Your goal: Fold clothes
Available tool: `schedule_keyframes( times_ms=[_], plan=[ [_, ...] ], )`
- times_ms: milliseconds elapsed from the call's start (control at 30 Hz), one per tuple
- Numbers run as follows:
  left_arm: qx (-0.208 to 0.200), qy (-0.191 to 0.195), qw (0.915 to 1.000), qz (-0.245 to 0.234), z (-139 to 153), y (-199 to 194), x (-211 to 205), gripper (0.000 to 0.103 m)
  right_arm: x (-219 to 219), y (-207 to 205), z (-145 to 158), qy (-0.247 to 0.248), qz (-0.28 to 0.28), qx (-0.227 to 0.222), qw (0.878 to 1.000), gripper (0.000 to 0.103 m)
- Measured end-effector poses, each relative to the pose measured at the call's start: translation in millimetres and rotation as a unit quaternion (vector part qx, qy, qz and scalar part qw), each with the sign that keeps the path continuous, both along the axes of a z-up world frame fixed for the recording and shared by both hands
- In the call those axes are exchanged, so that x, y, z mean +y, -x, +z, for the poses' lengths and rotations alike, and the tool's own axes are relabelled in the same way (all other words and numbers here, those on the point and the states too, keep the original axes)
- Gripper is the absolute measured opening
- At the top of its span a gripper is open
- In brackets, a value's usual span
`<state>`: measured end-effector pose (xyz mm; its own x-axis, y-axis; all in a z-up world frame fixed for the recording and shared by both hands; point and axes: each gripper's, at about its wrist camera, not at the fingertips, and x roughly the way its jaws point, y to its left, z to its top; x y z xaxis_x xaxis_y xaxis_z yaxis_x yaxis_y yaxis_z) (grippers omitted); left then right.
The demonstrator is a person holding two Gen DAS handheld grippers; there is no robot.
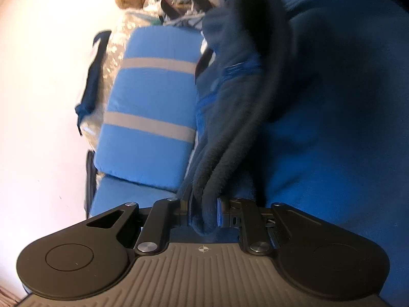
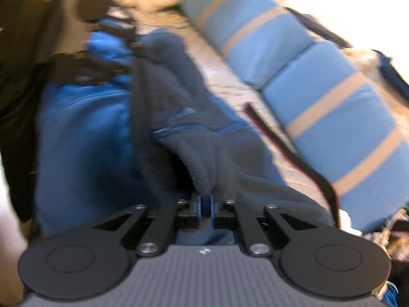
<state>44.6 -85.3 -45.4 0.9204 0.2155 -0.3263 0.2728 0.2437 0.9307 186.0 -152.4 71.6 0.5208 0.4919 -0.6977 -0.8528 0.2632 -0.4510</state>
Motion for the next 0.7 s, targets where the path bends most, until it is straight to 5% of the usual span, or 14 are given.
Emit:
schedule_keyframes(
  times_ms=[167,300,367,400,467,500,567,700],
  plan=[
    [-0.007,0.073,0.9963,0.045,18,-17,2,0.016,22,24,-33,0.085,0.064,-0.043,0.993,0.007],
    [-0.042,0.125,0.9889,0.069,42,-23,5,0.016,39,29,-51,0.100,0.068,-0.063,0.991,0.014],
    [-0.057,0.138,0.9863,0.072,50,-22,4,0.015,42,29,-52,0.083,0.048,-0.066,0.993,0.027],
    [-0.063,0.141,0.9854,0.073,54,-22,3,0.015,43,28,-52,0.073,0.037,-0.064,0.995,0.044],
    [-0.068,0.143,0.9848,0.072,58,-22,2,0.015,40,24,-42,0.038,0.016,-0.036,0.998,0.051],
    [-0.070,0.143,0.9847,0.071,59,-22,1,0.015,39,22,-37,0.021,0.006,-0.022,1.000,0.064],
    [-0.074,0.143,0.9845,0.070,62,-22,0,0.015,36,18,-27,-0.014,-0.016,0.005,1.000,0.076],
    [-0.074,0.148,0.9835,0.072,65,-22,-2,0.015,33,5,-16,-0.072,-0.067,0.046,0.994,0.080]
  ],
)
